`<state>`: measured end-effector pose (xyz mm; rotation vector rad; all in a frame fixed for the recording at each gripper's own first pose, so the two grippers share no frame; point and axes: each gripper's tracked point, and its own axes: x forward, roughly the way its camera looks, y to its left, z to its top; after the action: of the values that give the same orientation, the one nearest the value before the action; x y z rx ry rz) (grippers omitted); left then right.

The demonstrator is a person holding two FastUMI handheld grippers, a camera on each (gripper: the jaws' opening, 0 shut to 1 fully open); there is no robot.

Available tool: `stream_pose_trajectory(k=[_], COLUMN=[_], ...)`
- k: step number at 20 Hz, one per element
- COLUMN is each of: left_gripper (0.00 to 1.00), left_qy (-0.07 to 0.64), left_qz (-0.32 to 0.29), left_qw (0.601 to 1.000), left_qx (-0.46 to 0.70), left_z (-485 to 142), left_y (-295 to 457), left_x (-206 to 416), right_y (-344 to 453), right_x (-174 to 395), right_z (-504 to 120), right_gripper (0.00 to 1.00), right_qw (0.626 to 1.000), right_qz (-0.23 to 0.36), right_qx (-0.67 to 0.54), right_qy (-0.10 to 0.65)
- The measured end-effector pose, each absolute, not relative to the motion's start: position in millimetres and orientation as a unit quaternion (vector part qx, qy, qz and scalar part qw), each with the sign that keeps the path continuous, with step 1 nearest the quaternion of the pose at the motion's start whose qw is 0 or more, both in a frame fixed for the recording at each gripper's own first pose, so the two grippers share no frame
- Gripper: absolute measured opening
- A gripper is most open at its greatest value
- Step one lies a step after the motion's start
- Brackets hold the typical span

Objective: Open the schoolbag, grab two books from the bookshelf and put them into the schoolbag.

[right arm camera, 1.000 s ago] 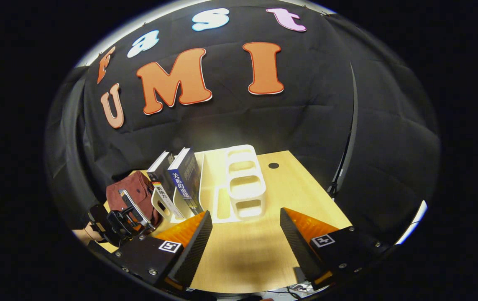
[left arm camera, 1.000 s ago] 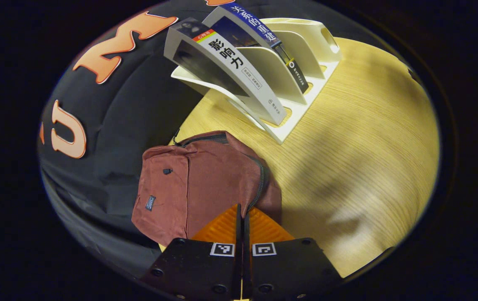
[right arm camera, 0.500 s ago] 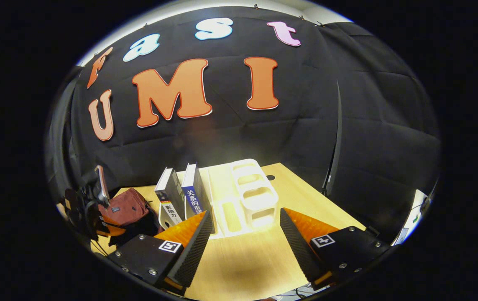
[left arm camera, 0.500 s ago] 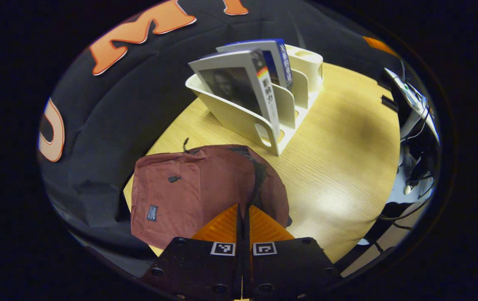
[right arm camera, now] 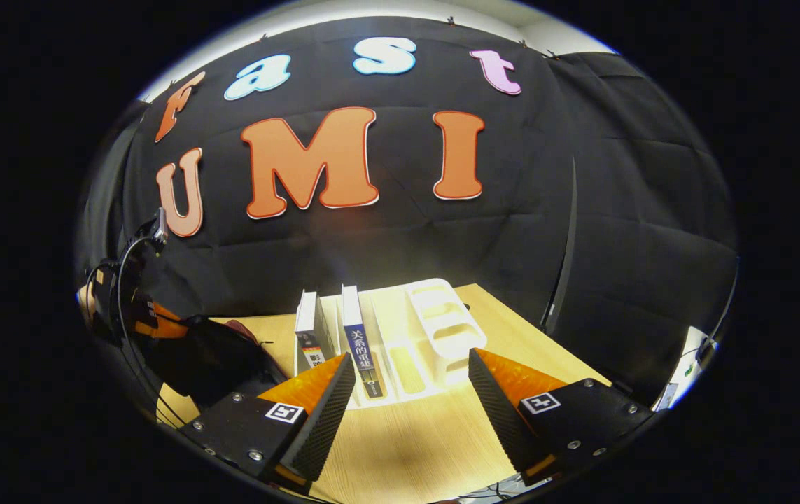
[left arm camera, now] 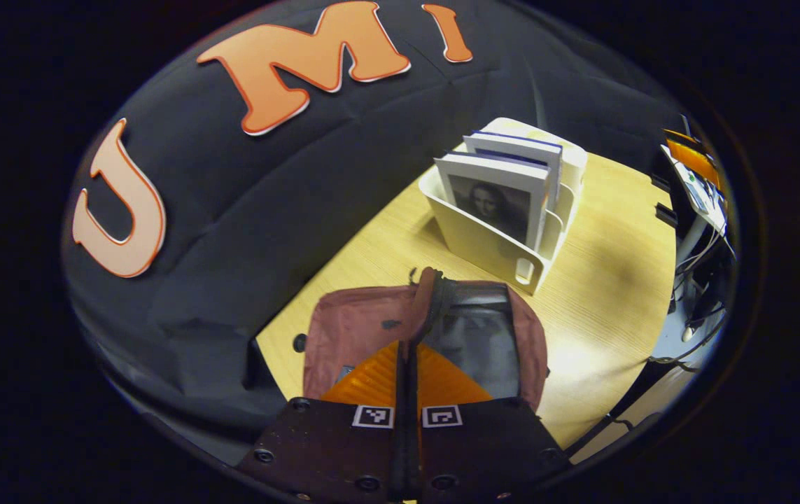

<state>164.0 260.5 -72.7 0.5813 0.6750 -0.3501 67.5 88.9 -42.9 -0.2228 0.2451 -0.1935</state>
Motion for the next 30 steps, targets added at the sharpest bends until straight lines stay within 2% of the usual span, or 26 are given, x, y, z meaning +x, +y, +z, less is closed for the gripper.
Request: stream_pose_trajectory(k=[2,4,7,9,10,14,17,23,30], left_gripper=[0.01,0.01,0.01,0.01,0.01,0.01,0.01,0.01,0.01], left_qy=[0.314,0.313,0.319,0.322,0.322,0.327,0.332,0.344,0.351], left_qz=[-0.170,-0.165,-0.175,-0.180,-0.181,-0.186,-0.193,-0.192,-0.192], left_qw=[0.895,0.899,0.898,0.899,0.899,0.899,0.896,0.895,0.893], left_qx=[0.267,0.258,0.246,0.237,0.233,0.226,0.222,0.208,0.204], left_z=[-59,-56,-62,-66,-68,-74,-80,-91,-100], left_y=[265,273,273,272,273,275,274,281,289], left_x=[170,176,176,177,177,176,178,185,191], right_y=[103,123,154,175,186,226,228,238,212], right_x=[73,82,103,122,134,180,215,262,285], right_z=[-33,-27,-20,-18,-18,-33,-54,-113,-166], right_gripper=[1.00,0.97,0.97,1.00,0.97,0.97,0.97,0.97,0.98], right_qw=[0.982,0.982,0.979,0.973,0.969,0.945,0.912,0.849,0.805], right_qz=[-0.084,-0.060,-0.020,0.006,0.021,0.072,0.064,0.072,0.028], right_qx=[-0.122,-0.129,-0.141,-0.156,-0.162,-0.176,-0.217,-0.167,-0.173], right_qy=[0.117,0.120,0.145,0.170,0.184,0.265,0.341,0.497,0.567])
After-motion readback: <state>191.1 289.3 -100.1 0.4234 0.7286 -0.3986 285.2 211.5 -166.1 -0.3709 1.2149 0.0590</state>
